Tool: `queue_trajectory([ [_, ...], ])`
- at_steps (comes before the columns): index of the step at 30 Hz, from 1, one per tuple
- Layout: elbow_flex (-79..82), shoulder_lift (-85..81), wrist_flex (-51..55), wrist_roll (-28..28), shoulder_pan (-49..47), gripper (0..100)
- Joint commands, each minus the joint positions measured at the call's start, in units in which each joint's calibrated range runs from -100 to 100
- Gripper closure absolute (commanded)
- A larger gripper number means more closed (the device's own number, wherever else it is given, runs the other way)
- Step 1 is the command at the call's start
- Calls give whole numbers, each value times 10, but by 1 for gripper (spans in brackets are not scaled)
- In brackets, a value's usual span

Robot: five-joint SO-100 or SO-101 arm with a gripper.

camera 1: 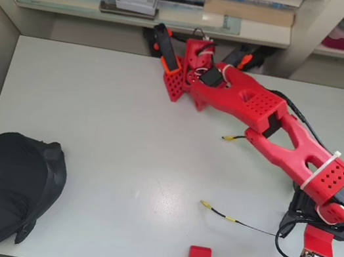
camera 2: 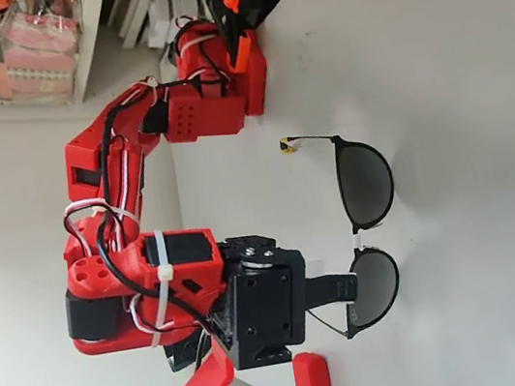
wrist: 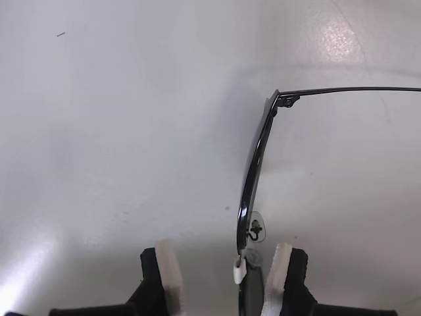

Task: Place Meta Rayban sunglasses on black head mold for quality assessment

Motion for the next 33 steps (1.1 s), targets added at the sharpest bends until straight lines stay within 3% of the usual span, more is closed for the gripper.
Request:
queue_trajectory([
  [1,-47,-22,15,-6,-24,47],
  [6,-49,-7,15,-8,-26,38],
  [33,-49,29,15,-36,-50,39],
])
